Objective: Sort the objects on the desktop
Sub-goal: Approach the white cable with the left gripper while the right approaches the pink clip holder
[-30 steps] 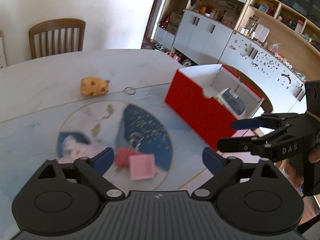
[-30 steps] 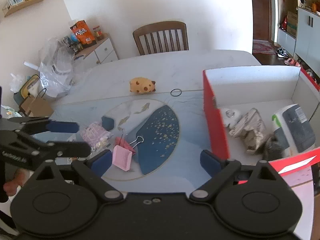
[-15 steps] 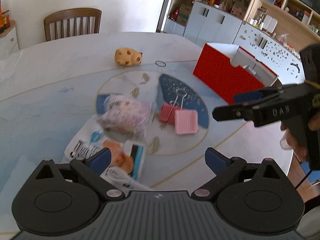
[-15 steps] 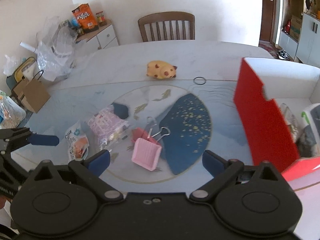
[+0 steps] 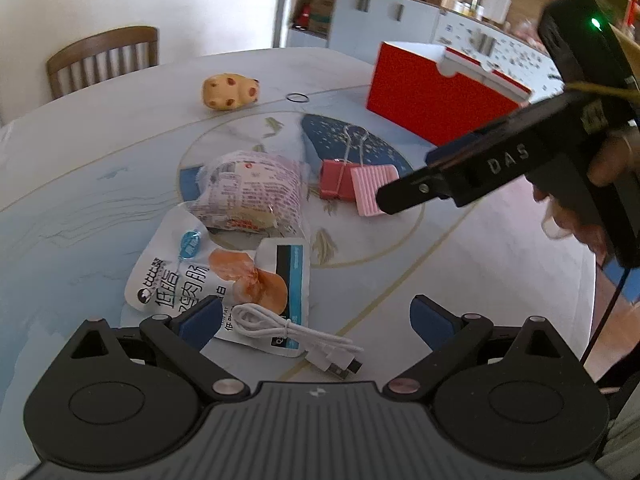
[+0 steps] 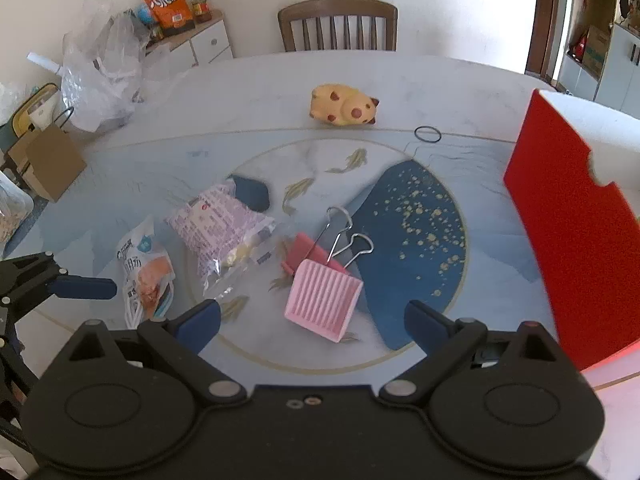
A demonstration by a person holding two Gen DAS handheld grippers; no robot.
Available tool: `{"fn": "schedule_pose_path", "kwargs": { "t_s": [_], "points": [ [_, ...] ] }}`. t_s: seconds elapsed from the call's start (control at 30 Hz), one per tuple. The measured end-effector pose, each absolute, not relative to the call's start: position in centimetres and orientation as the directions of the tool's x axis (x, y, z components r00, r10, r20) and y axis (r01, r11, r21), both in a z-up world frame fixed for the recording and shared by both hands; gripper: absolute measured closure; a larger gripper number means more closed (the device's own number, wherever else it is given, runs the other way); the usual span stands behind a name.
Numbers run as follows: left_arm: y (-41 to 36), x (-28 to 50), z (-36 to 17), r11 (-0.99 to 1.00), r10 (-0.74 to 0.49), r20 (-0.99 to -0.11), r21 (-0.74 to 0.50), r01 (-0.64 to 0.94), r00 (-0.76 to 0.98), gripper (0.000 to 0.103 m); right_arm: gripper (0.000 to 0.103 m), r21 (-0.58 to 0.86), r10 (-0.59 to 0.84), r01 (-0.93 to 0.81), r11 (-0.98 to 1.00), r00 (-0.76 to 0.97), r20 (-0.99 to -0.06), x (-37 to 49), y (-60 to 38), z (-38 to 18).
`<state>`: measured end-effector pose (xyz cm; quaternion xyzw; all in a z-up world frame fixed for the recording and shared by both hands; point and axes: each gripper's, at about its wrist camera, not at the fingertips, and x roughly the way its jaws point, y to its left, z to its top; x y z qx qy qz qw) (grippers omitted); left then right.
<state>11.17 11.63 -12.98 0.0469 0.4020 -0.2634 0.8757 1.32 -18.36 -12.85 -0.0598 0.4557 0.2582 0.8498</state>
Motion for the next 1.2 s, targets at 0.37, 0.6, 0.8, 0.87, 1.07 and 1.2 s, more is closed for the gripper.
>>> {"fn": "schedule_pose_path", "kwargs": {
  "t_s": [0.37, 0.6, 0.8, 0.87, 1.07, 1.2],
  "points": [
    [11.8, 11.5, -14.5, 0.832, -0.404, -0.75, -0.062, 0.551, 0.524, 0.002, 0.009, 0.116, 0.34, -0.455, 0.883, 0.451, -0.825, 2.3, -16.9, -14.5],
    [11.4, 11.1, -14.9, 0.808, -0.404, -0.749, -0.024, 0.588, 0.525, 0.003, 0.017, 0.097, 0.305, -0.419, 0.903, 0.464, -0.832, 2.8, -16.6, -15.2],
    [11.1, 10.7, -15.1, 0.799, -0.391, -0.751, 0.01, 0.602, 0.532, 0.004, 0.022, 0.088, 0.286, -0.398, 0.913, 0.471, -0.835, 3.1, -16.6, -15.5],
    [11.1, 10.7, -15.1, 0.8, -0.389, -0.75, 0.013, 0.6, 0.535, 0.004, 0.026, 0.089, 0.284, -0.395, 0.914, 0.469, -0.837, 3.1, -16.6, -15.6],
    [11.3, 10.7, -15.0, 0.819, -0.386, -0.744, -0.004, 0.574, 0.546, 0.008, 0.032, 0.081, 0.279, -0.397, 0.914, 0.471, -0.836, 3.0, -16.4, -15.7],
    [11.4, 10.7, -14.8, 0.833, -0.372, -0.738, 0.003, 0.553, 0.563, 0.021, 0.04, 0.087, 0.282, -0.394, 0.915, 0.472, -0.836, 2.9, -16.5, -15.6]
  ]
}}
